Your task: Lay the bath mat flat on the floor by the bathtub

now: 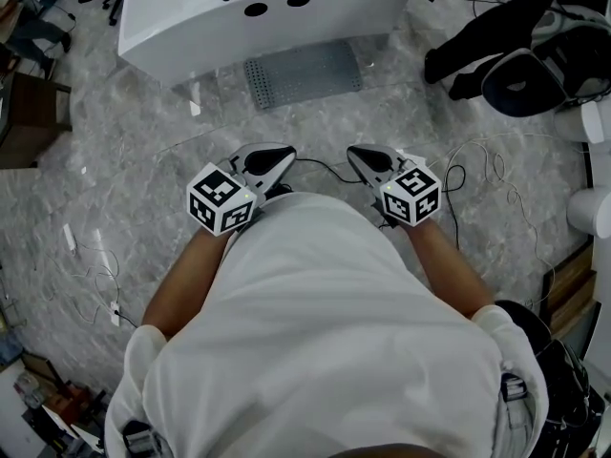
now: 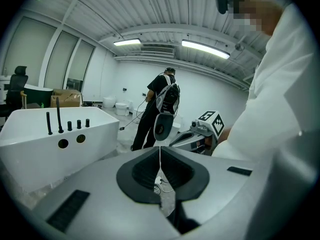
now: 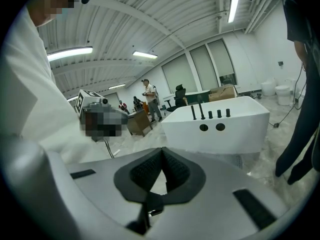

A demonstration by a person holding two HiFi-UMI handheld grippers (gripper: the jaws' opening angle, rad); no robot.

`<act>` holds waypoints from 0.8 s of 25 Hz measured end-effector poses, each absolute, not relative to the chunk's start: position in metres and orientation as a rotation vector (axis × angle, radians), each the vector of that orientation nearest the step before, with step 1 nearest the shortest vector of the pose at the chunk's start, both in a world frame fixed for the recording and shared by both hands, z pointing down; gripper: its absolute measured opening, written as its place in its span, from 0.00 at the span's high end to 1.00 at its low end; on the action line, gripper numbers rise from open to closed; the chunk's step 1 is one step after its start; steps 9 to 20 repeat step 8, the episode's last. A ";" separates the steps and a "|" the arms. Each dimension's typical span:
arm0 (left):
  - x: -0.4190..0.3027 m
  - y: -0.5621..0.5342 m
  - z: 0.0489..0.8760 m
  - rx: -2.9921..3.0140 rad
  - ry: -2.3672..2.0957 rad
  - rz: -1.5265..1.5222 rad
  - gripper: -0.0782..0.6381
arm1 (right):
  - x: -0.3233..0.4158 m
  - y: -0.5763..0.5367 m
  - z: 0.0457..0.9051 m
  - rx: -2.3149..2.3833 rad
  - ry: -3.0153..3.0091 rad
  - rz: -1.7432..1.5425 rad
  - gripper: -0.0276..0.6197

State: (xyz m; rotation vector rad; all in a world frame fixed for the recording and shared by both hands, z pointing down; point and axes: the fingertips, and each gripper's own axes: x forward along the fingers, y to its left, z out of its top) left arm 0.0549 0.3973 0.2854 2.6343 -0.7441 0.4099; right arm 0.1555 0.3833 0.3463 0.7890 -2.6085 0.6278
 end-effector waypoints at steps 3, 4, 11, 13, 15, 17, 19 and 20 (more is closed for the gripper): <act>0.055 0.398 0.286 2.631 -0.740 0.432 0.86 | 0.153 0.381 0.349 0.790 -2.618 0.644 0.95; 0.056 0.397 0.286 2.632 -0.740 0.439 0.86 | 0.153 0.380 0.350 0.788 -2.622 0.649 0.95; 0.059 0.391 0.288 2.635 -0.737 0.464 0.86 | 0.152 0.373 0.355 0.782 -2.633 0.656 0.95; 0.059 0.391 0.288 2.635 -0.737 0.464 0.86 | 0.152 0.373 0.355 0.782 -2.633 0.656 0.95; 0.059 0.391 0.288 2.635 -0.737 0.464 0.86 | 0.152 0.373 0.355 0.782 -2.633 0.656 0.95; 0.059 0.391 0.288 2.635 -0.737 0.464 0.86 | 0.152 0.373 0.355 0.782 -2.633 0.656 0.95; 0.059 0.391 0.288 2.635 -0.737 0.464 0.86 | 0.152 0.373 0.355 0.782 -2.633 0.656 0.95; 0.059 0.391 0.288 2.635 -0.737 0.464 0.86 | 0.152 0.373 0.355 0.782 -2.633 0.656 0.95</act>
